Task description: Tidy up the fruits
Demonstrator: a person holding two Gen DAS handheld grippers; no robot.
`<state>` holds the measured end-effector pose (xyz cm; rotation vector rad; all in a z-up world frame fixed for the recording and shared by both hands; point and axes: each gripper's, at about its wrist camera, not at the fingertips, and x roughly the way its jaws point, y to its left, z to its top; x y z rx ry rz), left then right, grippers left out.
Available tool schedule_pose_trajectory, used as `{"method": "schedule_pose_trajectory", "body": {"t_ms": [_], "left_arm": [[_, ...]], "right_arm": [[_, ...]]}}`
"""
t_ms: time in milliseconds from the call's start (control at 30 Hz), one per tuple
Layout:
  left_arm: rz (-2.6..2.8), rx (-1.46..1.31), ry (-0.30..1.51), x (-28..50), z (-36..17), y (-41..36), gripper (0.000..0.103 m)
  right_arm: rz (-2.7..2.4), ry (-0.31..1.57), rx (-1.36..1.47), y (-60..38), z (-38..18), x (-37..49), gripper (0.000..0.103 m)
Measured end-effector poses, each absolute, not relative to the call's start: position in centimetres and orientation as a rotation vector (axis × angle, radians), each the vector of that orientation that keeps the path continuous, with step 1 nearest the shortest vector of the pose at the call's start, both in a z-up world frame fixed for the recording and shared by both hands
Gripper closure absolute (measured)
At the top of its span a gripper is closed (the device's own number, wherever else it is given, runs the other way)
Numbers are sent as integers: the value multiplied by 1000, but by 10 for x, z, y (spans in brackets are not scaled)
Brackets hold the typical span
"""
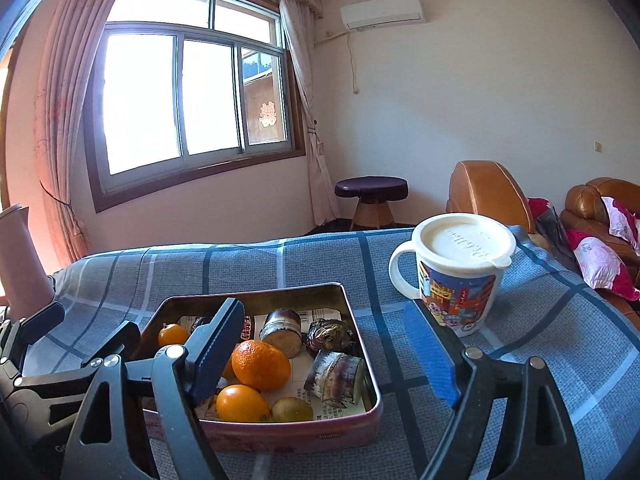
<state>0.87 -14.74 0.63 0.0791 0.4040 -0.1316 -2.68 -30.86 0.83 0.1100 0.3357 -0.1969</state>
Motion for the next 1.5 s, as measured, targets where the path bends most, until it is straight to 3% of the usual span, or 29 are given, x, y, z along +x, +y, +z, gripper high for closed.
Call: {"method": "schedule_pose_trajectory", "body": {"t_ms": [1500], "left_arm": [[-132,75,296,-76,12,-122,0]], "right_arm": [[-279,120,32,-272,20,-138,19]]}}
